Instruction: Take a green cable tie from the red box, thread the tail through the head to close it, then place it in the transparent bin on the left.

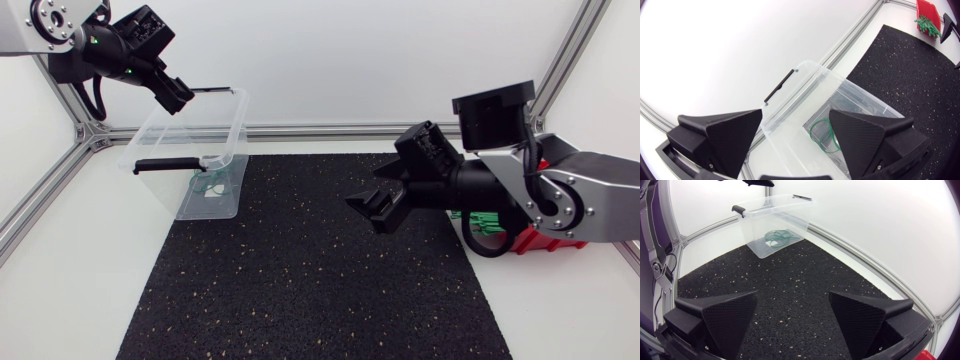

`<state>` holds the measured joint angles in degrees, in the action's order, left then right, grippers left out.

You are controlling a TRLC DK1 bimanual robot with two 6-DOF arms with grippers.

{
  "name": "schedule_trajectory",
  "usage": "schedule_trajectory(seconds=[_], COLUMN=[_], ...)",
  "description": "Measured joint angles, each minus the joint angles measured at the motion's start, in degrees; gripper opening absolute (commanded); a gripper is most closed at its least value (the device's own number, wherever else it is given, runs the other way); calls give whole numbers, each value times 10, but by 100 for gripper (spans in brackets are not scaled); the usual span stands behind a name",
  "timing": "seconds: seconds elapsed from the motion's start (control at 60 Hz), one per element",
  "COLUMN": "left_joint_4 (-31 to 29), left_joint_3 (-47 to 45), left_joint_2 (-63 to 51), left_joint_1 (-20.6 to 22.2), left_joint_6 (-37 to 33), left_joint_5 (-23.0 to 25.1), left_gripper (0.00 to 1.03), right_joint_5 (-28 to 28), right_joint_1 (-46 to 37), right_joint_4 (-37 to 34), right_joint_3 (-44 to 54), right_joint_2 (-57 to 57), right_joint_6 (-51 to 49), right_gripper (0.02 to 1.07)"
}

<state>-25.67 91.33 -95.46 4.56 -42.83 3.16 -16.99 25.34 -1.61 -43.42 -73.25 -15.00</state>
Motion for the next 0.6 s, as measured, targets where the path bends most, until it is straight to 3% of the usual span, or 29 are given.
schedule_trajectory(seconds=[0.117,0.233,0.6], left_joint_4=[33,114,253], left_joint_3=[-28,-110,-349], left_joint_2=[37,101,290], left_joint_1=[-1,-4,-3], left_joint_6=[26,51,112], left_joint_5=[-18,-22,-24], left_gripper=[99,99,99], right_joint_5=[4,6,6], right_joint_1=[-28,-62,-150], right_joint_4=[-1,-1,8], right_joint_3=[0,9,92], right_joint_2=[18,37,160], right_joint_6=[-9,-18,-38], right_gripper=[104,103,103])
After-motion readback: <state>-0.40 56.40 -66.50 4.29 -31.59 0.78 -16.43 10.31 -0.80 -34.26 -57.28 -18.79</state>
